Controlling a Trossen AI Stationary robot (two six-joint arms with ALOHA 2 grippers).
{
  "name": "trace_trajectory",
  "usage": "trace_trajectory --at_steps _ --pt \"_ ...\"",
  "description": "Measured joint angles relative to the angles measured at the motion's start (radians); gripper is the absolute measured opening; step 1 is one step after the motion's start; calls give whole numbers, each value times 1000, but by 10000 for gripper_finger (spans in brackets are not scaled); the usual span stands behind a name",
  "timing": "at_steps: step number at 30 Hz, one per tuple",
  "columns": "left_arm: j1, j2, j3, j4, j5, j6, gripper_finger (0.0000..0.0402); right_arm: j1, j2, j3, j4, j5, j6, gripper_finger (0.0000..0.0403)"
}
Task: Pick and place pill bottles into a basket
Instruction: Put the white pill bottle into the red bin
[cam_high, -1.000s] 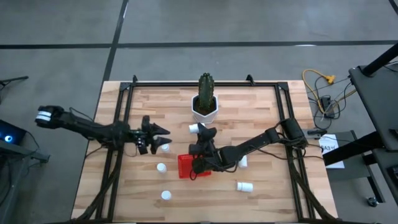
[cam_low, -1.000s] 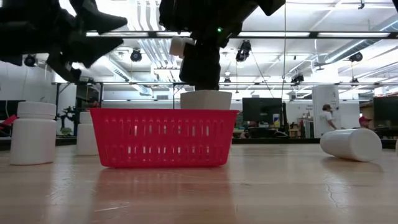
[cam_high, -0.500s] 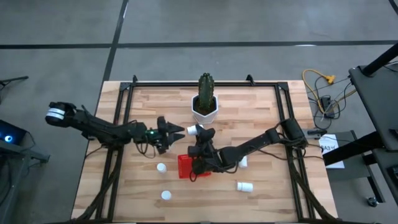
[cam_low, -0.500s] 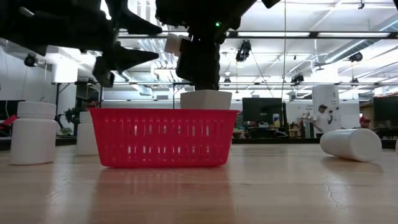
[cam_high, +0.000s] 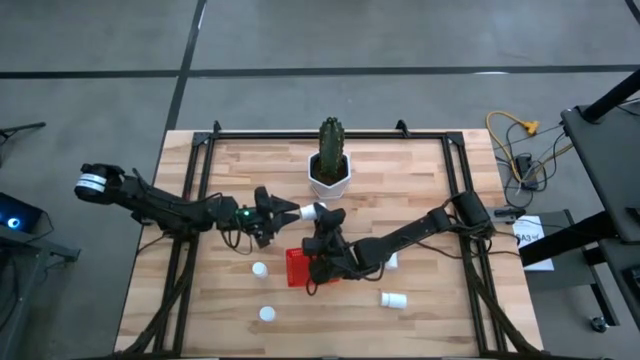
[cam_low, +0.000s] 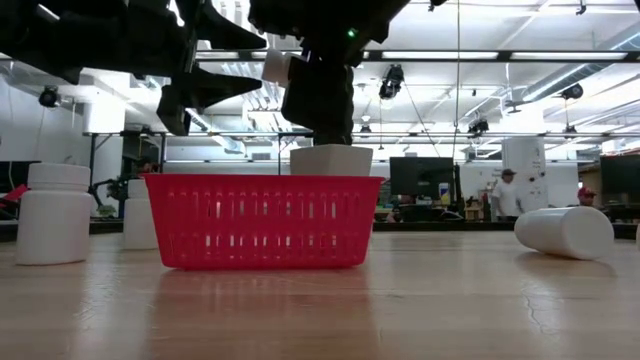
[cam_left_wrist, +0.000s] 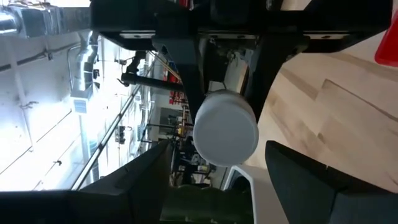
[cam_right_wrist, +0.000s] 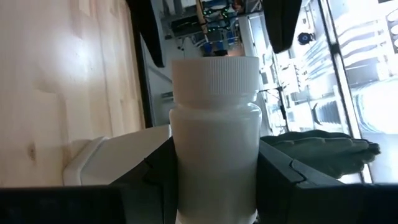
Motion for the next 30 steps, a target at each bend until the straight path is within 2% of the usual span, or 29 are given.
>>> trace_trajectory --at_steps 18,30 --pt "0 12 19 1 6 -4 242 0 0 4 81 -53 -32 136" --pt "0 145 81 5 1 -4 242 0 1 5 77 -57 -44 136"
